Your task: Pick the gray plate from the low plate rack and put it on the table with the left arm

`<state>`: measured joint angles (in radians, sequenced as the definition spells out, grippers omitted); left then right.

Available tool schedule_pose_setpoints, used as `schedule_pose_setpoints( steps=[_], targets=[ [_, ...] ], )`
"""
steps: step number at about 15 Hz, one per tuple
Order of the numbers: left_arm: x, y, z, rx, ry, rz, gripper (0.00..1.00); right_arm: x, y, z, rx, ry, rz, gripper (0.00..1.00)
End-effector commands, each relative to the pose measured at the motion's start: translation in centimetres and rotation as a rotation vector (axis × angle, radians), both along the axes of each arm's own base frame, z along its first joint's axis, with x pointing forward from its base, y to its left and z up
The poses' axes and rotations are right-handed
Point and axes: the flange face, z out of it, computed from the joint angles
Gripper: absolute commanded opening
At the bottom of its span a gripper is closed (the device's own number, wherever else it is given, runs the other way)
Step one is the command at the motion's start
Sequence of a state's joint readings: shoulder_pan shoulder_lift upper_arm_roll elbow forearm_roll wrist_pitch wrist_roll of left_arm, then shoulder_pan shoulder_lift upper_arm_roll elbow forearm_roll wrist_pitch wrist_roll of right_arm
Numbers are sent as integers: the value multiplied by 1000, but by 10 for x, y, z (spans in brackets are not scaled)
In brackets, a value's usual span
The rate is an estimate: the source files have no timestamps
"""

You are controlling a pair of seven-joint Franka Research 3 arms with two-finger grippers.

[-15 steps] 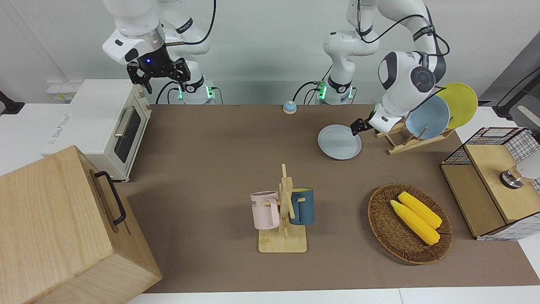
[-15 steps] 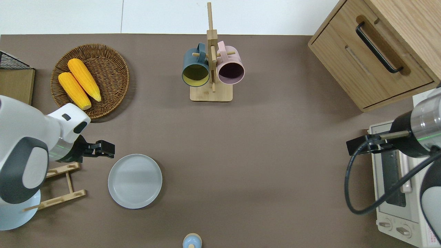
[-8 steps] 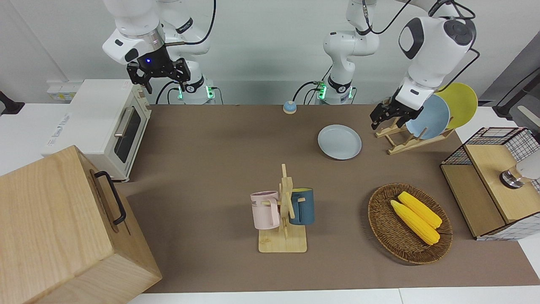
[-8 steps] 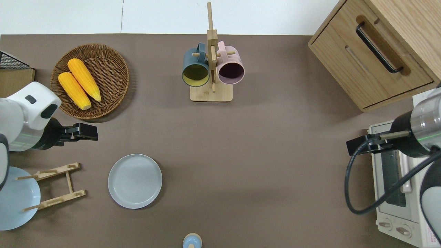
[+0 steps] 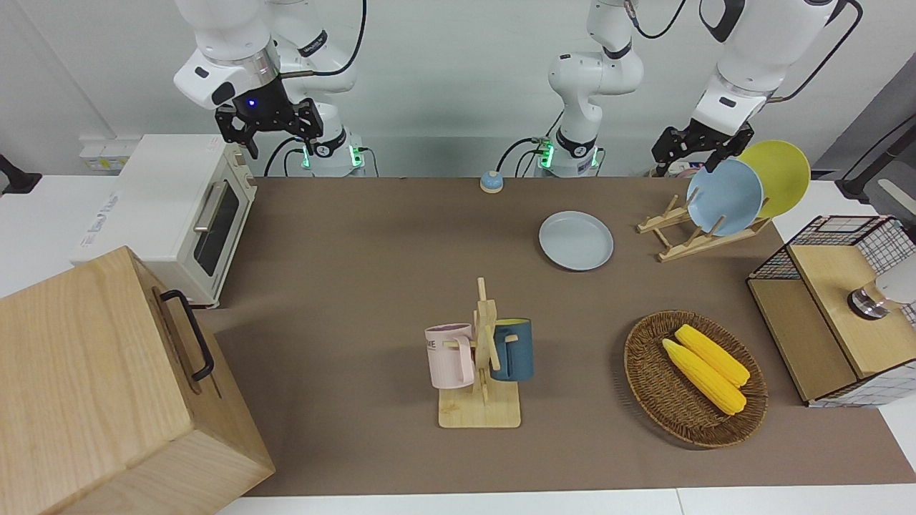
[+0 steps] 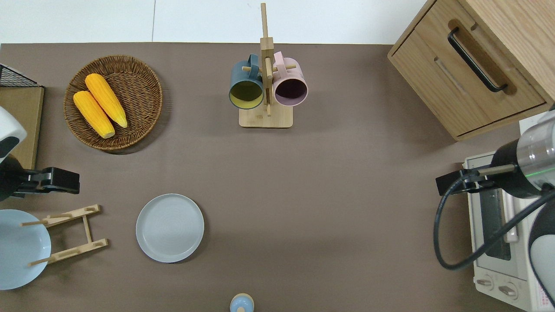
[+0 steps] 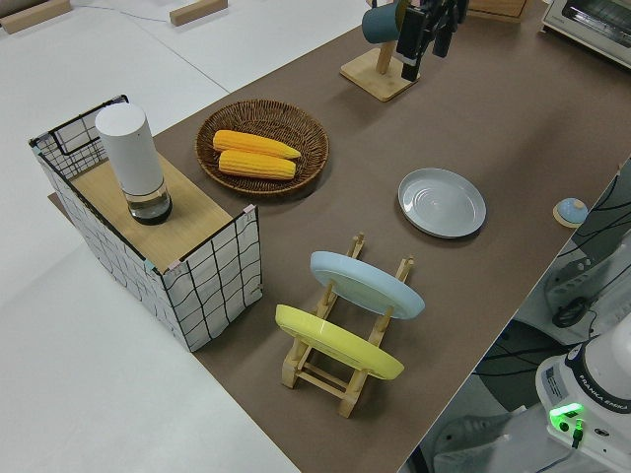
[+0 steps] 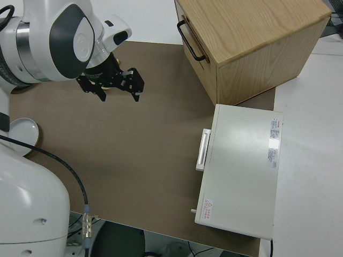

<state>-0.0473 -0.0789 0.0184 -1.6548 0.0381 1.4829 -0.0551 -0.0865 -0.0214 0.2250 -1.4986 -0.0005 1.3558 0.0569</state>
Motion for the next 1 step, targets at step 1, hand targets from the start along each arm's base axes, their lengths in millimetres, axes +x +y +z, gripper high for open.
schedule_pose_setpoints(
  steps=[1],
  targets=[
    [5, -4, -5, 1, 1, -16, 995, -3, -3, 4, 2, 5, -3, 987]
  ],
)
